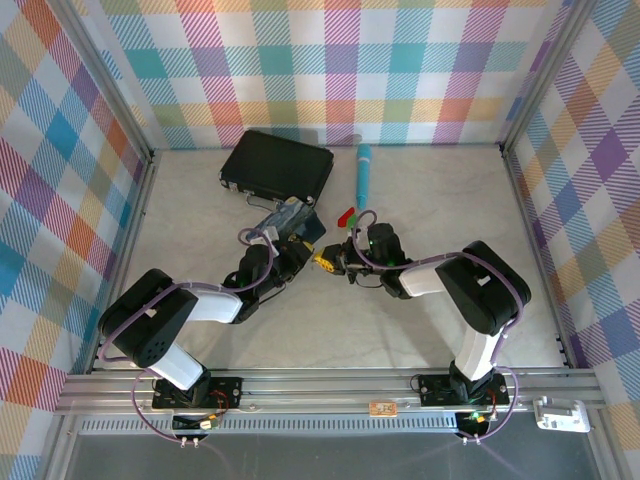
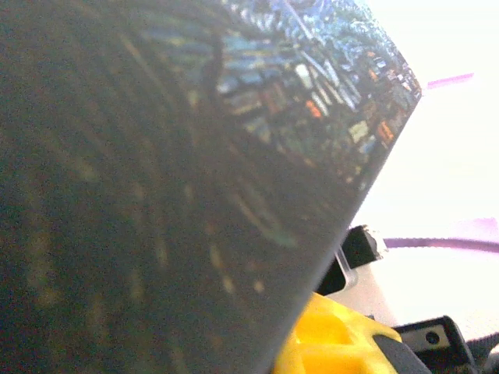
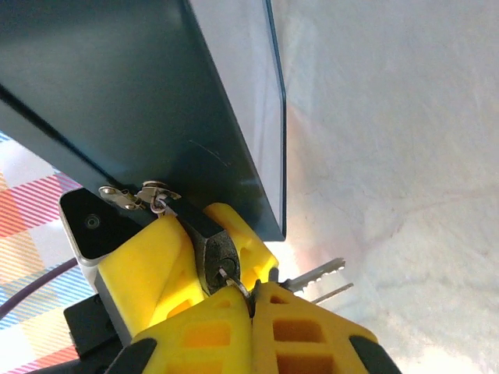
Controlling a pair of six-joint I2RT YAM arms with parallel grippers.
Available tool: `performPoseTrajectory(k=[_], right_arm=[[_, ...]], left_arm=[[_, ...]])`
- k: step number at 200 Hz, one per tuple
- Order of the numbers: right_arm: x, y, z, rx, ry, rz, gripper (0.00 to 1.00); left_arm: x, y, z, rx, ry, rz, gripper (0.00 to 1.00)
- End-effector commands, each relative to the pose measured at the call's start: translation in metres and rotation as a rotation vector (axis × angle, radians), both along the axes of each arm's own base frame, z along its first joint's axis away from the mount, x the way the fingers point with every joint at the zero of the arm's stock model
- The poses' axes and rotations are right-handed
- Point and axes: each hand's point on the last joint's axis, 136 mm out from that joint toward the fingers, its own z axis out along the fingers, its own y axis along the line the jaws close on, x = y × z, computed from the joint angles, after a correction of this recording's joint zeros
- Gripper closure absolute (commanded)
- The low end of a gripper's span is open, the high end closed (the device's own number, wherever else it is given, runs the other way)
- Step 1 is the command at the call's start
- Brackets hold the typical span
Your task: Unlock a padlock with a key
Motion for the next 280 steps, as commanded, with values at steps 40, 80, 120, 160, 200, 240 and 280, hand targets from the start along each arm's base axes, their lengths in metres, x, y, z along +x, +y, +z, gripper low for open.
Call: performPoseTrajectory(k=[40, 80, 120, 160, 200, 240, 280], right_arm=[[-0.002, 0.014, 0.104, 0.520, 0.348, -0.018, 1.00], [0.003, 0.018, 0.110, 0.568, 0.400, -0.055, 1.00], [0.011, 0.016, 0.101, 0.575, 0.438, -0.100, 1.00], [0.011, 0.014, 0.088, 0.552, 0.438, -0.120, 1.00], [0.006, 0.005, 0.046, 0.417, 0.332, -0.084, 1.00], [0.008, 0.002, 0.014, 0.304, 0.160, -0.046, 1.00], [0.003, -0.006, -0.014, 0.200, 0.034, -0.055, 0.96]], left_arm=[[-0.038, -0.035, -0.007, 0.016, -0.155, -0.257, 1.00], [-0.036, -0.032, -0.024, -0.009, -0.150, -0.210, 1.00], [-0.035, -0.027, -0.026, 0.002, -0.146, -0.185, 1.00], [-0.032, -0.022, -0.026, 0.008, -0.134, -0.152, 1.00], [-0.030, -0.012, -0.037, 0.087, -0.065, -0.109, 1.00], [-0.030, -0.009, -0.034, 0.107, -0.010, -0.092, 1.00], [-0.031, -0.001, -0.032, 0.206, 0.044, -0.073, 1.00]])
